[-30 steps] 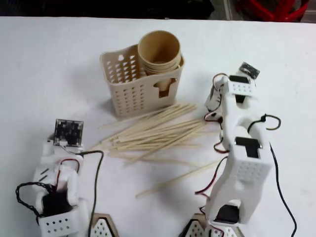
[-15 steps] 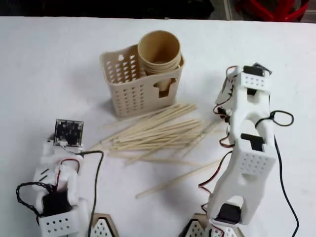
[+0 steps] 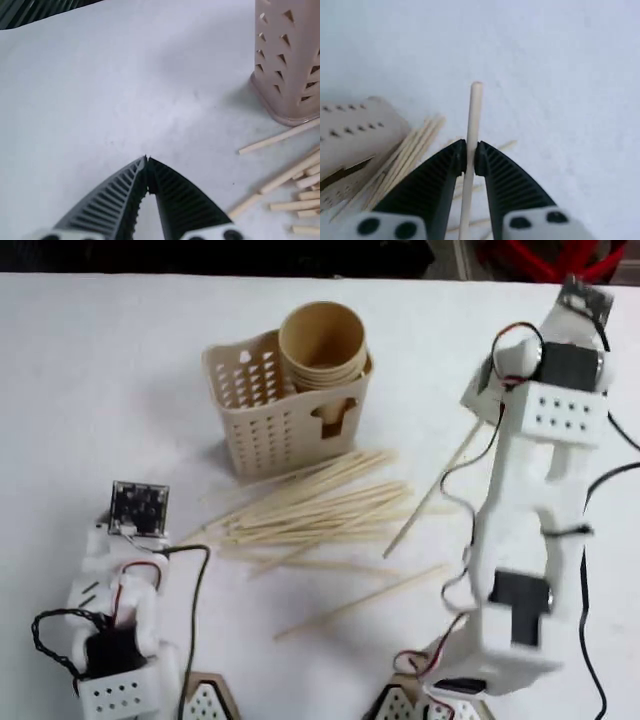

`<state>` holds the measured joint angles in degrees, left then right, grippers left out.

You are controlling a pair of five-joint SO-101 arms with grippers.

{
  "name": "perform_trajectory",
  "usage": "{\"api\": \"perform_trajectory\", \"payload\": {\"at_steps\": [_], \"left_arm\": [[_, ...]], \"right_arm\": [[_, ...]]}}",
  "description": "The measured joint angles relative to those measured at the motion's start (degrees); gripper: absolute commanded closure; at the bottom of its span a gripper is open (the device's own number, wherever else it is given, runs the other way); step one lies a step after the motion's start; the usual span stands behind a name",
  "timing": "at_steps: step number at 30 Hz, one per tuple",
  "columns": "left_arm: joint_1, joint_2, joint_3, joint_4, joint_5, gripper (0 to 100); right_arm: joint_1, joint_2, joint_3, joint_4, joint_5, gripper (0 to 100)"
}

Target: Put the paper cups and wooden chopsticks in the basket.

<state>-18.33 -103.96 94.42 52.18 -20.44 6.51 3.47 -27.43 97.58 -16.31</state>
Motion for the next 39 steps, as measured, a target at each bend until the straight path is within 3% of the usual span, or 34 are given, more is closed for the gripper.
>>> {"api": "perform_trajectory", "payload": {"at_steps": [9,21,29,39], "left_arm": [[0.0,0.0,0.0,0.0,0.0,98],[0.0,0.0,0.0,0.0,0.0,98],[0.0,0.0,0.0,0.0,0.0,98],[0.0,0.0,0.0,0.0,0.0,98]], "right_arm": [[-16.7,-15.3,-7.12,-8.88,9.05,98.1],[-32.7,-14.07,-8.18,-43.25,17.67,98.1],[-36.92,-3.52,-8.18,-54.33,18.02,98.1],[-37.98,1.93,-2.55,-60.13,18.02,98.1]]}}
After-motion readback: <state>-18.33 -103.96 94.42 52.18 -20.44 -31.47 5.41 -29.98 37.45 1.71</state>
